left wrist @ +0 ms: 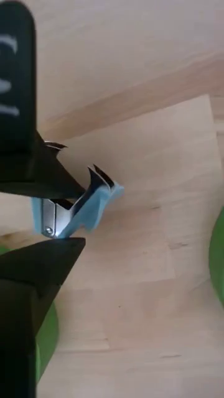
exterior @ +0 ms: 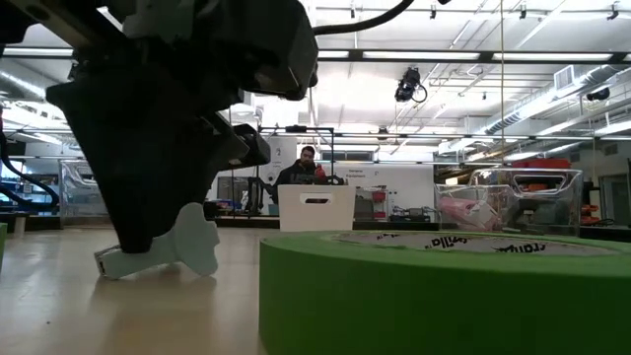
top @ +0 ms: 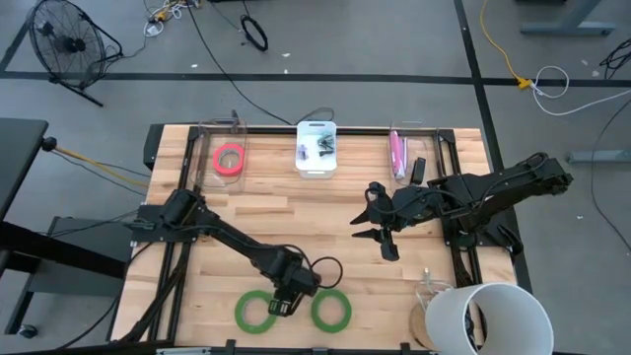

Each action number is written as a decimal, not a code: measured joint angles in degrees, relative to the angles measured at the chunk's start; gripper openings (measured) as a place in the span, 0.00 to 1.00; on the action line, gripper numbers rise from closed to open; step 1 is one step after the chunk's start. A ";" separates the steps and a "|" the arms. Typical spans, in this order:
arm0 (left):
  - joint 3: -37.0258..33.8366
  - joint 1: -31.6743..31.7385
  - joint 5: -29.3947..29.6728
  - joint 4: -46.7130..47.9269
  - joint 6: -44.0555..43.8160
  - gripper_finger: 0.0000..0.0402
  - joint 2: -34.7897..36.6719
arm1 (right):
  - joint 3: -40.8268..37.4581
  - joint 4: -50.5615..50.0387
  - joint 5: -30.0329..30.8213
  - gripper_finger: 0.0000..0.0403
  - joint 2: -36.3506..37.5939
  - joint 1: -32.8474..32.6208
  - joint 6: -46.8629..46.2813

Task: Pick and place Stapler, Stapler remover, tape
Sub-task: Put the light blue staple remover into the white bin

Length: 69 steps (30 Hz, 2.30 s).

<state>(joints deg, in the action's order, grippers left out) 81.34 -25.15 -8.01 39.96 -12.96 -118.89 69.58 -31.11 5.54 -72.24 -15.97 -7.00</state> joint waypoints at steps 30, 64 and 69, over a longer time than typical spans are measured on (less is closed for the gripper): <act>-0.48 5.79 23.11 12.55 4.66 0.08 12.47 | -8.37 10.48 1.55 0.34 -0.01 0.07 0.62; -0.22 56.88 8.23 -19.34 13.26 0.08 17.78 | -8.26 10.41 1.53 0.34 -0.01 0.07 1.92; -0.24 56.05 8.25 -21.22 13.38 0.08 14.34 | -8.26 10.21 1.53 0.34 -0.01 0.07 1.94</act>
<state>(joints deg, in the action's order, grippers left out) 81.10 30.89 0.24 18.74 0.43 -104.55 61.32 -20.91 7.07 -72.25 -15.90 -5.06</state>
